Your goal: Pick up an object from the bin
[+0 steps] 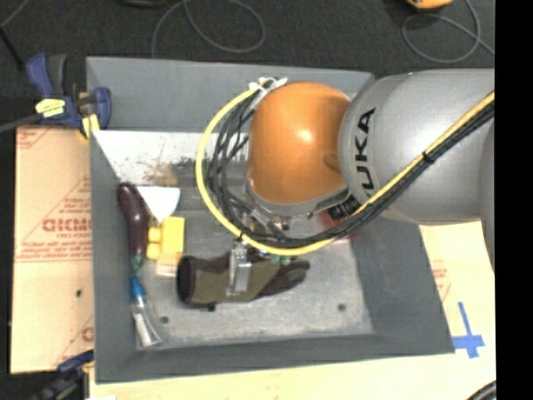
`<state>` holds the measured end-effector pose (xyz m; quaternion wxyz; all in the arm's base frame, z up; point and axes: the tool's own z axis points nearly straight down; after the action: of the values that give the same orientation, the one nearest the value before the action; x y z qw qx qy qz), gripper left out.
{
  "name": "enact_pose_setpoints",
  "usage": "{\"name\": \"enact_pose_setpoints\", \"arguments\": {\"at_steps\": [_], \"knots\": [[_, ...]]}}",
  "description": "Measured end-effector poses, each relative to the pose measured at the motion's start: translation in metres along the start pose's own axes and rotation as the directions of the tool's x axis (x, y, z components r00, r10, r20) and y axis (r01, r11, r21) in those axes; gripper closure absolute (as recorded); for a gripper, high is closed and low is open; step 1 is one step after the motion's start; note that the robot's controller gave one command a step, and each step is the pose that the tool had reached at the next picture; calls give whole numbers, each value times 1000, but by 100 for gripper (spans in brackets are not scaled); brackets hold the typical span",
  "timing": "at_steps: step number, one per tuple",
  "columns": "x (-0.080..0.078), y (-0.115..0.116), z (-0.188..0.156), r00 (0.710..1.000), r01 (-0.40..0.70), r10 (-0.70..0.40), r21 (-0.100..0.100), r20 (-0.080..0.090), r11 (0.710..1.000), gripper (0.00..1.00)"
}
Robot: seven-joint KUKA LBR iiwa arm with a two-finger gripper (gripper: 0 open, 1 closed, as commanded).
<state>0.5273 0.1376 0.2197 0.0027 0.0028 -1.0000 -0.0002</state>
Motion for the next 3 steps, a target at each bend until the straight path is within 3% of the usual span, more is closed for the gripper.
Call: {"name": "enact_pose_setpoints", "arguments": {"at_steps": [1, 2, 3], "knots": [[-1, -1, -5, 1000, -4, 4, -1, 8, 1000, 0], [-7, -22, 38, 1000, -10, 10, -4, 13, 1000, 0], [2, -28, 93, 1000, 12, -12, -1, 12, 1000, 0]]}}
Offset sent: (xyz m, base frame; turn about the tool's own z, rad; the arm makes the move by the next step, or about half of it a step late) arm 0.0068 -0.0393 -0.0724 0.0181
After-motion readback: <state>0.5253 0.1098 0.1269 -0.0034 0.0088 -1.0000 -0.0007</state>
